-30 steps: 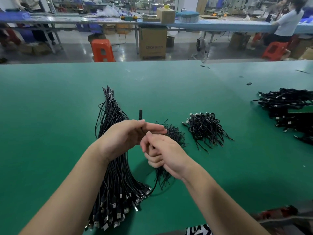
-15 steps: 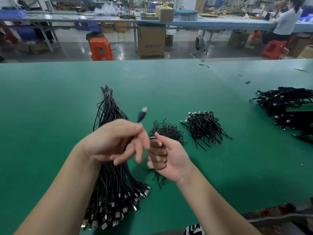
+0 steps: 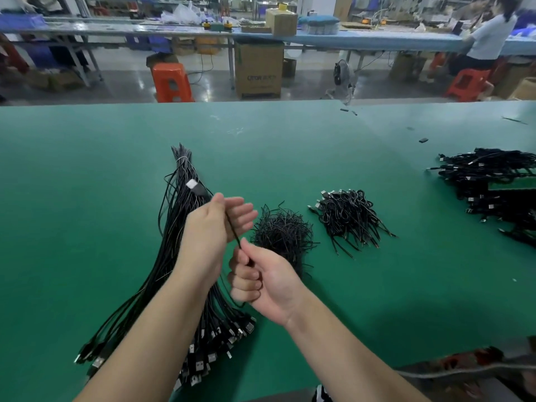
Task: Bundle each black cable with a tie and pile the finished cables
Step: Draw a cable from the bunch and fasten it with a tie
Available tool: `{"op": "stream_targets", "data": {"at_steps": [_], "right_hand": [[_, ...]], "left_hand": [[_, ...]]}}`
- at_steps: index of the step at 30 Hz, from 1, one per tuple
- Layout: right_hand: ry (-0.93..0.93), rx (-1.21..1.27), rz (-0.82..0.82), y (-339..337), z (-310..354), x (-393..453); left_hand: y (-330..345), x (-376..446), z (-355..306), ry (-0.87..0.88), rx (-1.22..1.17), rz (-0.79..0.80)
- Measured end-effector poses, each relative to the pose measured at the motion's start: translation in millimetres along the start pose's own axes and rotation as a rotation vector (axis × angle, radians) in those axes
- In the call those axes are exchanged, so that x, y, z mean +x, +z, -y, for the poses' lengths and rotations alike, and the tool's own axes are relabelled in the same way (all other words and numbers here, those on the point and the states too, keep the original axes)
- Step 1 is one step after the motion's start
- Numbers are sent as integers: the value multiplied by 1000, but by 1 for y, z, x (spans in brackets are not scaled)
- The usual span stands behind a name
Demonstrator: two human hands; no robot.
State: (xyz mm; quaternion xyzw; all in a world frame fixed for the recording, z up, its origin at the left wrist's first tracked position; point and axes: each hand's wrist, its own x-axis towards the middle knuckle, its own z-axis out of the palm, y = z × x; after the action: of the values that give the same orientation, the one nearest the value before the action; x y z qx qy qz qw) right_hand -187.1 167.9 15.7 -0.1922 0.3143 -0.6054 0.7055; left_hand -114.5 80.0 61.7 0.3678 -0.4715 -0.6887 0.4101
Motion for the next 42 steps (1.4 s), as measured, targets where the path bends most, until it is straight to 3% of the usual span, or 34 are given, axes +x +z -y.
{"op": "stream_targets", "data": {"at_steps": [3,6,11,14,17,20,22,24,25,28,31,33,36,39,42], "right_hand": [[49,53,-15,-7,-11,2],[96,159,-26,-20,-16,4],[101,207,-23,-35,-11,4],[45,148,-38,-39,1,4],[6,116,-5,-36,14,4],[-44,14,4,-28,22,3],[-53,-10,7,-24,25,2],[-37,-51,26,-21,23,0],[-25,-80,32,-18,21,0],[6,-84,18,-13,13,2],[4,44,0,-16,17,4],[-5,111,-8,-21,27,3],[-21,59,-31,-28,45,-3],[-20,-24,-38,-29,57,-8],[-58,-121,-40,-25,60,-11]], "left_hand": [[-3,9,-10,-136,-424,33],[-13,10,-18,-251,-423,241],[-42,3,-22,-256,282,895],[-48,3,-26,-281,741,1042],[-42,0,-21,-328,1009,882],[-32,2,-7,-168,956,506],[-22,6,-1,47,777,192],[-13,13,-1,156,347,-94],[-9,16,-5,134,75,-150],[-3,21,-18,-18,-447,-74],[-5,13,-30,-133,-541,217],[-16,7,-35,-139,-304,503],[-33,2,-40,-70,421,872],[-36,1,-40,-111,891,909],[-29,-2,-32,-106,1052,811]]}}
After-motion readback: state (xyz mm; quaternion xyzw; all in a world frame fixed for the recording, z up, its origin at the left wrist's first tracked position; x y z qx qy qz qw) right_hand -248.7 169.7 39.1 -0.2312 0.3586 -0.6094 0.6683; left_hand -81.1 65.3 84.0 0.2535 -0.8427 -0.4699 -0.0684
